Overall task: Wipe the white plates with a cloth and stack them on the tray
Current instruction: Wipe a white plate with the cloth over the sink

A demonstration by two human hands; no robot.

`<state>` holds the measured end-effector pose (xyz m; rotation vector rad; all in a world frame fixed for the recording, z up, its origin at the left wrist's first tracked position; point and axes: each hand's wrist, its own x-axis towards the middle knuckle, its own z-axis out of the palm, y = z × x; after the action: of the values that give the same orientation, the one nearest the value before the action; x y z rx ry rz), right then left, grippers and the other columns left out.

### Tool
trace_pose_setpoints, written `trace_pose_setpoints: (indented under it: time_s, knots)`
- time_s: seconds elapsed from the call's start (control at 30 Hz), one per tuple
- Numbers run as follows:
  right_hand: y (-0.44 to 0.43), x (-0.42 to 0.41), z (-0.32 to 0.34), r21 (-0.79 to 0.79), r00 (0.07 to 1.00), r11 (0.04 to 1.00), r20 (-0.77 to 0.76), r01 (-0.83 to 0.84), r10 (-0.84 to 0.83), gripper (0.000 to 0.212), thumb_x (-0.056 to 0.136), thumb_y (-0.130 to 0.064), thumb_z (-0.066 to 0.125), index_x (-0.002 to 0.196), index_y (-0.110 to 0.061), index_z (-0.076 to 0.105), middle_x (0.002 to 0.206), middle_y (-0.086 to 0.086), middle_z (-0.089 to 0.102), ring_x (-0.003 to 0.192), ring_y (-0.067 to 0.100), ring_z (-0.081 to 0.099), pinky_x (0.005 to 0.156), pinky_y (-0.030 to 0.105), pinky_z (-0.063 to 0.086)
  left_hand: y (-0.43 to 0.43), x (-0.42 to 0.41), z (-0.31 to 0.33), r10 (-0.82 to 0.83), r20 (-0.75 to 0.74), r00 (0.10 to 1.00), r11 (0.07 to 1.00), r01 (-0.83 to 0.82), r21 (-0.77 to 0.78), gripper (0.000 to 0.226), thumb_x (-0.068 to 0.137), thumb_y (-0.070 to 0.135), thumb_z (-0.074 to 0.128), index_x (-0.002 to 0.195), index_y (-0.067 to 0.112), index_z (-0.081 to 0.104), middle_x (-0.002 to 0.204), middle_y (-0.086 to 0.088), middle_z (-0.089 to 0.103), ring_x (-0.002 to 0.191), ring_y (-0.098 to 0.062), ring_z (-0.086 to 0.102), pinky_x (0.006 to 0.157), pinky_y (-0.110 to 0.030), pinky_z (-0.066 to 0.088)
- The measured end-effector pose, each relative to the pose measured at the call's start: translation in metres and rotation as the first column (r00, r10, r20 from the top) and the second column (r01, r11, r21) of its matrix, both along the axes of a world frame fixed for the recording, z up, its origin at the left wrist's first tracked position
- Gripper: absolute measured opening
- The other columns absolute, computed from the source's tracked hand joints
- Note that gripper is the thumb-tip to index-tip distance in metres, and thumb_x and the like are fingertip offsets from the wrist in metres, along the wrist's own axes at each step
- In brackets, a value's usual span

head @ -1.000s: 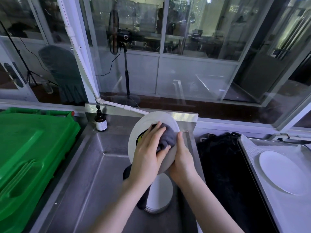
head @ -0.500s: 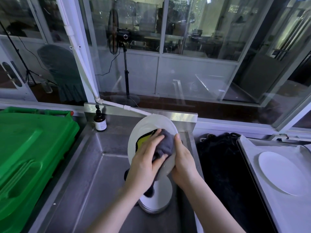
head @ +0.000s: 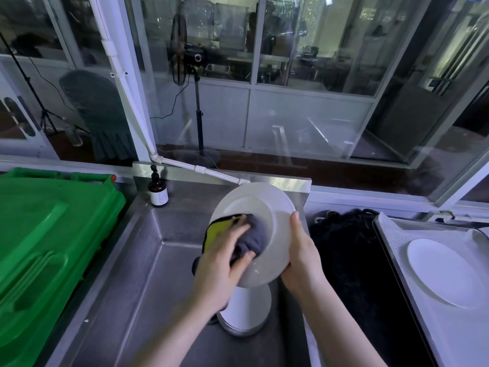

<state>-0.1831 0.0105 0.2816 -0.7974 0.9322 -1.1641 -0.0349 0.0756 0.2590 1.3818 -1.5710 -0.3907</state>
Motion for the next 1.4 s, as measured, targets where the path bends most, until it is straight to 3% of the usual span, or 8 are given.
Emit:
trace_pose_setpoints:
  time_s: [0.13,0.27,0.4,0.6,0.83,0.97,1.1,1.4]
  knots:
    - [0.007,0.004,-0.004,-0.003,0.997,0.997,0.005,-0.079,0.079,0.065,0.067,-0.075,0.071,0.107,-0.024,0.079,0.116,0.013,0.074,0.109,0.029,0.071,0.089,0.041,0.056,-0.019,-0.001,0.003,0.02,0.003,1.0,1.0,-0.02,-0.008,0.049,0.093,0.028,0.064,0.14,0.024,0.05,0.15,0.017,0.04,0.139,-0.009,0.04,0.11,-0.02,0.032]
    - [0.004,-0.003,0.009,0.001,0.999,1.0,-0.039,-0.008,0.008,0.045,0.083,-0.064,0.064,0.096,-0.024,0.081,0.101,0.005,0.079,0.089,0.02,0.076,0.062,0.031,0.06,-0.029,0.018,0.004,0.186,-0.053,0.981,0.982,-0.184,0.03,0.05,0.09,0.015,0.069,0.138,0.016,0.053,0.145,0.011,0.045,0.131,-0.022,0.052,0.103,-0.022,0.039]
    - [-0.002,-0.012,0.017,-0.006,0.999,0.999,-0.027,0.042,-0.042,0.042,0.089,-0.057,0.064,0.092,-0.017,0.077,0.092,0.001,0.079,0.079,0.016,0.076,0.054,0.026,0.057,0.0,0.004,-0.013,0.046,-0.04,0.998,0.997,-0.049,-0.065,0.049,0.091,0.022,0.064,0.138,0.019,0.049,0.149,0.004,0.046,0.14,-0.015,0.042,0.112,-0.025,0.033]
    - [0.013,0.001,0.006,0.037,0.998,0.999,-0.063,-0.02,0.023,0.048,0.08,-0.065,0.064,0.097,-0.024,0.081,0.106,0.012,0.077,0.1,0.029,0.074,0.085,0.042,0.057,-0.012,-0.006,0.005,-0.032,0.025,0.999,0.998,0.034,-0.06,0.047,0.095,0.036,0.057,0.14,0.023,0.051,0.151,0.015,0.043,0.141,-0.003,0.036,0.112,-0.016,0.027]
    - [0.016,-0.009,0.019,0.014,0.997,0.999,-0.058,0.043,-0.042,0.061,0.071,-0.066,0.072,0.102,-0.013,0.077,0.101,0.008,0.078,0.09,0.023,0.076,0.06,0.031,0.059,-0.016,0.026,-0.013,0.228,-0.175,0.958,0.969,-0.206,0.135,0.046,0.095,0.02,0.062,0.137,0.03,0.051,0.115,0.009,0.067,0.105,-0.017,0.064,0.08,-0.015,0.041]
    - [0.03,-0.001,0.014,0.009,0.992,1.0,-0.124,-0.012,0.013,0.044,0.077,-0.062,0.06,0.091,-0.026,0.082,0.1,0.009,0.078,0.093,0.023,0.076,0.072,0.034,0.062,-0.006,0.013,-0.016,0.091,-0.192,0.977,0.996,-0.084,0.042,0.053,0.093,0.016,0.065,0.135,0.041,0.044,0.145,0.013,0.05,0.133,-0.004,0.046,0.107,-0.016,0.035]
    - [0.041,0.006,0.008,0.025,0.985,0.998,-0.163,-0.058,0.061,0.045,0.093,-0.054,0.054,0.103,-0.018,0.08,0.106,0.014,0.077,0.102,0.029,0.073,0.089,0.044,0.059,-0.023,0.014,0.004,-0.035,-0.01,0.999,0.999,0.035,-0.013,0.05,0.094,0.031,0.063,0.141,0.026,0.049,0.151,0.018,0.042,0.138,-0.002,0.04,0.108,-0.019,0.034]
    - [0.048,0.008,0.011,0.066,0.987,0.997,-0.157,0.033,-0.023,0.042,0.083,-0.058,0.061,0.097,-0.025,0.081,0.101,0.012,0.078,0.095,0.027,0.075,0.071,0.035,0.061,-0.025,0.048,-0.006,0.121,-0.121,0.985,0.984,-0.102,0.147,0.032,0.094,0.036,0.06,0.126,0.037,0.057,0.106,0.008,0.072,0.099,-0.012,0.065,0.079,-0.017,0.043]
